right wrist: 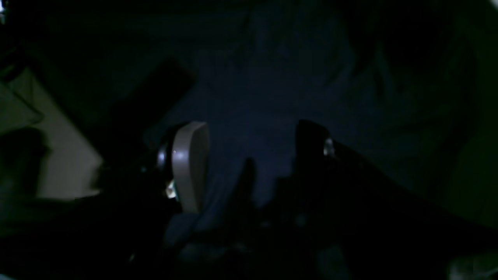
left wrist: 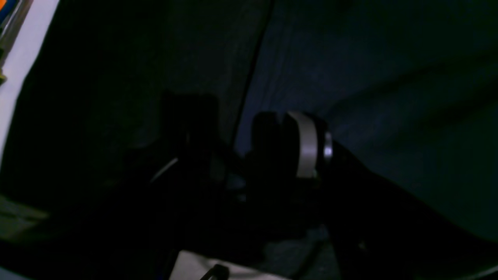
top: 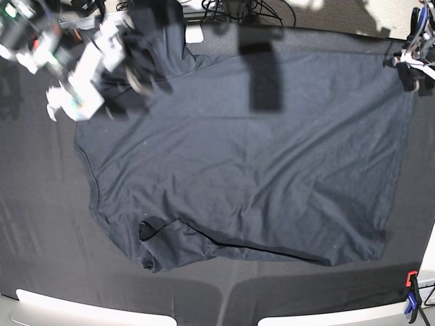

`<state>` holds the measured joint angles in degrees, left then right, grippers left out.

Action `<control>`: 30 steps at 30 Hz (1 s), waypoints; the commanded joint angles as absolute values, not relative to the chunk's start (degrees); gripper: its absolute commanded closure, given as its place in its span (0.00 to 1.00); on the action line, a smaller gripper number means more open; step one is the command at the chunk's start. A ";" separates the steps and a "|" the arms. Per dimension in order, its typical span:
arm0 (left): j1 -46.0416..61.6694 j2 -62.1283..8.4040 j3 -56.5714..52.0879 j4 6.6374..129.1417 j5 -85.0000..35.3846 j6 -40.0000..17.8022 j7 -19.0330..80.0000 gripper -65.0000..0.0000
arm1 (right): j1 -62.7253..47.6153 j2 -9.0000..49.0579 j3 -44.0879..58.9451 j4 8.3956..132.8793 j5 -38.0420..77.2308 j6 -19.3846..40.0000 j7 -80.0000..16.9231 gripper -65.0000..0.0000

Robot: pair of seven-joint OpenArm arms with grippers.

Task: Layout the t-shirt on the table in an organized manner, then fold the t-shirt properly
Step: 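Sweep the right gripper along the shirt side toward the hem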

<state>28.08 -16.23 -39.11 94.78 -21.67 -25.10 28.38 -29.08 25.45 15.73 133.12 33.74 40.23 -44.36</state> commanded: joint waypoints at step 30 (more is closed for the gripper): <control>28.25 -17.15 -39.62 95.85 -22.96 -24.86 26.96 0.58 | 41.19 19.55 -10.39 54.26 8.71 31.79 -34.92 0.47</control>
<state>28.08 -16.25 -39.11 94.78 -22.46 -25.08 28.34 39.09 19.20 -10.61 53.19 8.49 31.83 -35.83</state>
